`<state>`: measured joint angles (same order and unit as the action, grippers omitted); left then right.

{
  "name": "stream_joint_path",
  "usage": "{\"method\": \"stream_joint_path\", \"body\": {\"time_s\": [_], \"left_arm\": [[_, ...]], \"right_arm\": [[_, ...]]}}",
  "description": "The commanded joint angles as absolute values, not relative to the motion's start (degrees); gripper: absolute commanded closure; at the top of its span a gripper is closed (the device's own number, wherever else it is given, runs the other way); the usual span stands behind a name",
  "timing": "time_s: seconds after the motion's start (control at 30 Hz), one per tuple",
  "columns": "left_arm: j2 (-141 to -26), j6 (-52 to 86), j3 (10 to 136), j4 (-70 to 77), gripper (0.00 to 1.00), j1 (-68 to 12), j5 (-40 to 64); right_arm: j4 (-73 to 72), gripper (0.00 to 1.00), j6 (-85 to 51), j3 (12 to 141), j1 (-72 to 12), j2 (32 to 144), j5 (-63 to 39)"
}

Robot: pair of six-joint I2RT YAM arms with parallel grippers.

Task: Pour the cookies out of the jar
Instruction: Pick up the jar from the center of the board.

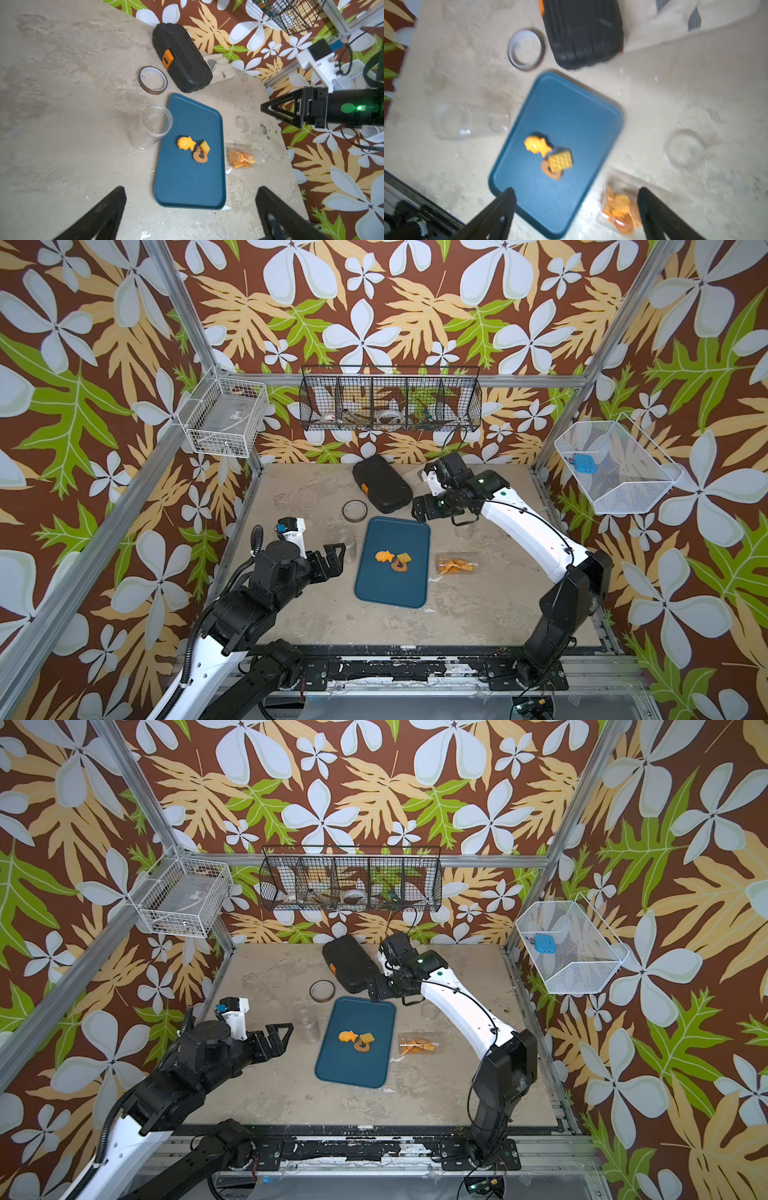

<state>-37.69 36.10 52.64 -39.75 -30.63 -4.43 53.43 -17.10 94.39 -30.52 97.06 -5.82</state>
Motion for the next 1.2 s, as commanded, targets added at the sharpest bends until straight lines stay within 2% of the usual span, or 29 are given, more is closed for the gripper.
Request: {"method": "stream_joint_path", "body": {"time_s": [0.0,0.1,0.23,0.37,0.53,0.73,0.8,1.0,1.17], "left_arm": [[-38.35,35.12,52.19,-35.25,0.0,-30.59,0.11],[-40.26,33.98,52.69,-35.04,0.0,-30.52,1.52],[-42.23,33.57,53.1,-34.56,0.0,-30.57,2.25],[-42.28,34.28,53.14,-33.57,0.0,-30.58,2.85],[-40.37,35.01,52.54,-34.58,0.0,-30.59,2.08],[-38.29,35.07,51.94,-36.4,0.0,-30.57,1.0],[-37.86,34.94,51.94,-37.02,0.0,-30.57,0.28],[-36.94,34.02,52.59,-38.37,0.0,-30.56,-1.25],[-36.26,32.84,53.01,-39.36,0.0,-30.58,-2.61]], "right_arm": [[56.01,0.03,-17.23,86.89,-26.68,93.66,-5.82],[53.57,0.01,-25.05,78.35,-22.01,88.58,-7.62],[47.16,0.0,-33.05,69.18,-20.4,80.55,-7.0],[44.24,0.0,-42.28,60.61,-14.93,77.07,-12.05],[37.71,0.0,-59.85,51.53,-14.36,72.55,-14.85],[41.48,0.0,-77.65,53.26,-16.87,75.24,-11.17],[43.05,0.0,-81.75,53.96,-17.78,77.6,-12.76],[42.34,0.0,-89.18,53.7,-20.04,82.55,-14.08],[40.94,0.0,-90.26,54.79,-19.59,85.09,-9.93]]}}
